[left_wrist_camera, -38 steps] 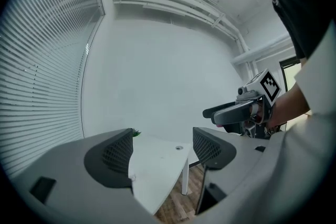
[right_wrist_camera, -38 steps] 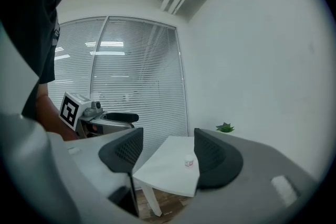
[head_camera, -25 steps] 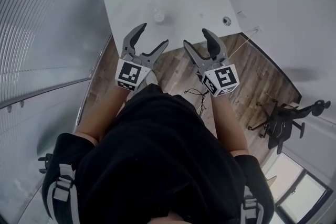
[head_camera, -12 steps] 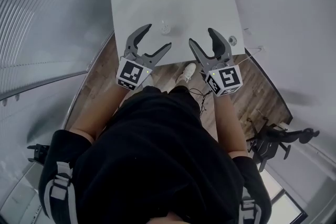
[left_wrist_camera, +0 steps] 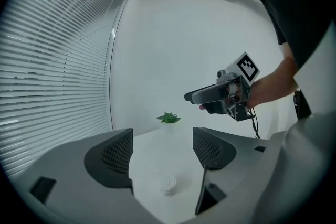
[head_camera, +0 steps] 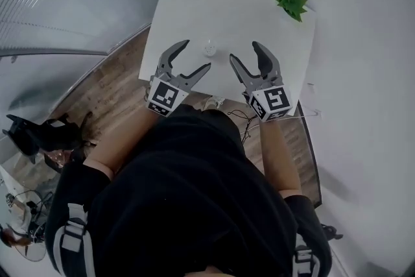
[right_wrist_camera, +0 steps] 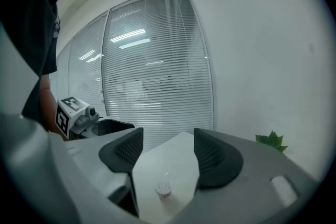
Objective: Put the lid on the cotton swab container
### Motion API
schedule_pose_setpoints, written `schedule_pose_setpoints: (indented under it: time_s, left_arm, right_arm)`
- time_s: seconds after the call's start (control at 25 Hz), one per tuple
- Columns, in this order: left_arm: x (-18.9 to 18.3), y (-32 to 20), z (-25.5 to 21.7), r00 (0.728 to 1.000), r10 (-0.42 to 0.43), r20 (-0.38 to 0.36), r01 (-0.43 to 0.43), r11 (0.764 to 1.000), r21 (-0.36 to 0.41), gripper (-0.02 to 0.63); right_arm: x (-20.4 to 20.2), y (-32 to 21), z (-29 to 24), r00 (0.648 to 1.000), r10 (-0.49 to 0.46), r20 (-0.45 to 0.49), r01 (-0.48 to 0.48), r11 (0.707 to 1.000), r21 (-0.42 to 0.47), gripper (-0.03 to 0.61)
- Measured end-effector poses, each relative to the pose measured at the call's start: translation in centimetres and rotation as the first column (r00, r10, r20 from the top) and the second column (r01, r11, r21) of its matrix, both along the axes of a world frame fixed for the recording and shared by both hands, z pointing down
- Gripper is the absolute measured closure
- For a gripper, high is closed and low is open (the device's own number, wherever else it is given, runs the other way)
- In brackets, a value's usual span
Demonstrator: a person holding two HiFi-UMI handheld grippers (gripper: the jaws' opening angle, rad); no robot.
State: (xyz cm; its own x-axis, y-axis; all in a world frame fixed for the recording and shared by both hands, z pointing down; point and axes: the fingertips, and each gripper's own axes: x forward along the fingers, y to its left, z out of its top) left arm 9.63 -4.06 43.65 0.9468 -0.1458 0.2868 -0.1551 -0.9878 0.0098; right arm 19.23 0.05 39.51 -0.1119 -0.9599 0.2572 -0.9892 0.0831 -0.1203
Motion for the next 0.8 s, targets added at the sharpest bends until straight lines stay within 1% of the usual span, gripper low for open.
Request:
schedule_pose_setpoints:
  time_s: [0.12, 0.2, 0.28, 0.4, 0.6, 0.8]
  left_arm:
    - [0.5, -0.1, 2.7, 0.997, -0.058, 0.044, 0.057, 0.998, 0.031, 0.273]
    - [0.5, -0.5, 4.7, 0.988, -0.132, 0.075, 0.131, 0.991, 0.018, 0.273]
    - [0.7, -0.7, 6.9, 0.974, -0.197, 0.109, 0.199, 0.98, -0.01, 0.273]
    - [1.3, -0.4, 9.6, 0.959, -0.248, 0.136, 0.253, 0.967, -0.017, 0.273]
    - [1.9, 0.1, 13.7, 0.935, -0.308, 0.175, 0.317, 0.948, -0.024, 0.273]
    - [2.7, 0.4, 18.7, 0.908, -0.347, 0.235, 0.366, 0.93, -0.038, 0.273]
  right_arm:
    - [0.6, -1.4, 2.4, 0.995, -0.094, 0.038, 0.095, 0.995, -0.018, 0.267]
    - [0.7, -2.5, 3.9, 0.984, -0.164, 0.069, 0.167, 0.986, -0.028, 0.285]
    - [0.8, -3.5, 5.4, 0.97, -0.227, 0.087, 0.231, 0.972, -0.041, 0.285]
    - [0.6, -4.4, 7.8, 0.949, -0.299, 0.1, 0.306, 0.95, -0.065, 0.285]
    - [0.4, -5.2, 10.7, 0.921, -0.371, 0.121, 0.382, 0.919, -0.094, 0.285]
    - [0.1, -5.4, 12.9, 0.905, -0.403, 0.139, 0.42, 0.899, -0.122, 0.285]
